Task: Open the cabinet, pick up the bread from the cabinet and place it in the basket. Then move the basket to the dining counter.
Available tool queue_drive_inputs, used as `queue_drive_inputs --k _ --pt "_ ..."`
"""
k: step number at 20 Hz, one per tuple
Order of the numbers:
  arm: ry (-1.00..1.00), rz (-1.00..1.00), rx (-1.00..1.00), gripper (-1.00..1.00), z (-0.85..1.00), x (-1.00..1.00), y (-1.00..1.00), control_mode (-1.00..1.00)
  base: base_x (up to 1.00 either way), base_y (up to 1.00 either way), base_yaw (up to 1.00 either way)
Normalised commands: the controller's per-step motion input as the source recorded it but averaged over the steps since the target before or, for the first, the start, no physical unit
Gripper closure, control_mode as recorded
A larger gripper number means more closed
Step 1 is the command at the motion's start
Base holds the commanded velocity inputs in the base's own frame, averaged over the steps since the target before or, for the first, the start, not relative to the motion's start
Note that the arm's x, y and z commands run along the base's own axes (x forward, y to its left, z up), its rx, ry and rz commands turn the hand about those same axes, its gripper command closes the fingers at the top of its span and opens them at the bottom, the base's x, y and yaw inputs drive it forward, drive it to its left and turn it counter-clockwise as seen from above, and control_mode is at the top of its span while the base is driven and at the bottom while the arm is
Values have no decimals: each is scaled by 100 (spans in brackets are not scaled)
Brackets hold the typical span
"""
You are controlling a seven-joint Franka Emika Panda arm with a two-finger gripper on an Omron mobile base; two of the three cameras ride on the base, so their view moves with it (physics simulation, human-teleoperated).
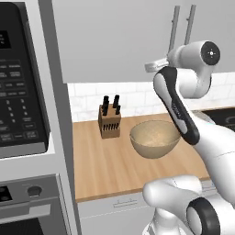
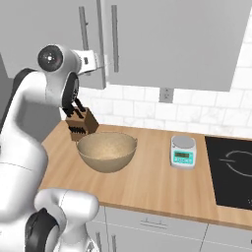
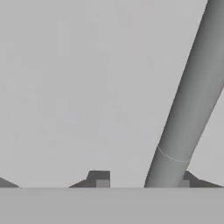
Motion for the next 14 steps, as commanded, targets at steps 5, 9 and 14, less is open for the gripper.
queue_drive_inputs --k 5,9,14 --pt "0 12 0 100 -1 -100 98 -100 0 0 0" --pt "0 11 4 100 -2 -100 98 -100 0 0 0" --pt "0 10 7 -100 -1 -100 100 -100 0 0 0"
